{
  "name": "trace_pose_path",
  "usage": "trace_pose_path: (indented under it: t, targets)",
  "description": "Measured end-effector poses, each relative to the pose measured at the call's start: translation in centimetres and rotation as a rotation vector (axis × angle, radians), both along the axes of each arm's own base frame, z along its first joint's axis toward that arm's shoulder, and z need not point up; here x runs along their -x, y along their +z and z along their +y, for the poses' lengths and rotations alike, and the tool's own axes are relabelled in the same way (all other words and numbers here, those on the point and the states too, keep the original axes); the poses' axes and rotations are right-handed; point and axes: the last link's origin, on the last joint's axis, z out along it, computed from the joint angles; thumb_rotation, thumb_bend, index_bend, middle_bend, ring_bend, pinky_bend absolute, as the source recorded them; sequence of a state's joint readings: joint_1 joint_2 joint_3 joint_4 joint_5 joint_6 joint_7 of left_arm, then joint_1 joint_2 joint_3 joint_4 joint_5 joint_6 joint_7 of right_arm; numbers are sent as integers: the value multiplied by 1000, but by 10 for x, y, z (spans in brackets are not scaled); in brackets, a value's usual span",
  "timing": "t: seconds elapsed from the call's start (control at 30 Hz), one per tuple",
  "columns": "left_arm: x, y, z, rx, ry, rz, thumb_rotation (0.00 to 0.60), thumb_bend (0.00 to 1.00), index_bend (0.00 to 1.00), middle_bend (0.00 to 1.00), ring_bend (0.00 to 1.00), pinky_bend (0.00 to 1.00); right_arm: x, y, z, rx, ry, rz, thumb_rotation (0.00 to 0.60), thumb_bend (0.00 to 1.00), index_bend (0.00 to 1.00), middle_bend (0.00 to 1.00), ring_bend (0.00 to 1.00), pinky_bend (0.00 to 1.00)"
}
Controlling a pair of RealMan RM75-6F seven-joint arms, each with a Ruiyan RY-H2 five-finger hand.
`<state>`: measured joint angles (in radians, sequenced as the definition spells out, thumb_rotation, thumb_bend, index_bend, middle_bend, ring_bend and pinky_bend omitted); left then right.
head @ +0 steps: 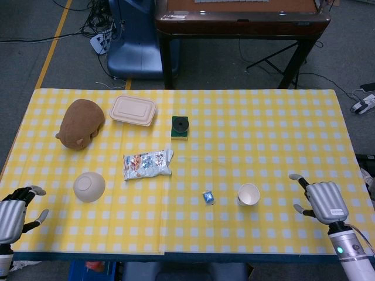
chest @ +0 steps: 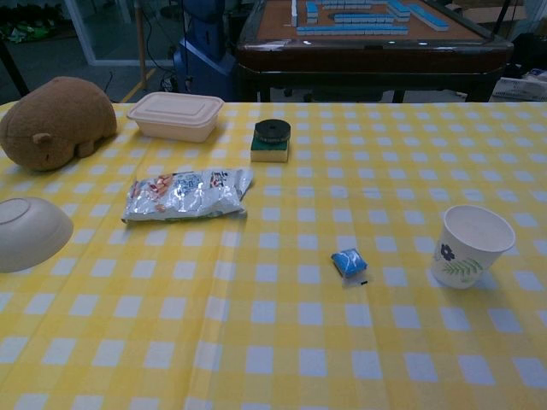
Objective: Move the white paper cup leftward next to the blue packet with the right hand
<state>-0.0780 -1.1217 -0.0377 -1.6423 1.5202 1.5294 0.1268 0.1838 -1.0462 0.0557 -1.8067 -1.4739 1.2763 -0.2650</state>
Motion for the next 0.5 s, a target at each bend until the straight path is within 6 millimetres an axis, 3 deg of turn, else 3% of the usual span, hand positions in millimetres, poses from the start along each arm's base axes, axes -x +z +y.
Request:
trace_pose_path:
  t: [0.23,0.5]
  targets:
    - [1,3,0,-1,4,-10,600,268,468,353,331,496,-35,-14,-14,-116,35,108,600,0,192,1000,1000,1000]
    - [3,5,0,-5,13,-24,600,268,462,357,332,496,-57,-34,-27,-209,56,170,600,0,136,1000,1000,1000]
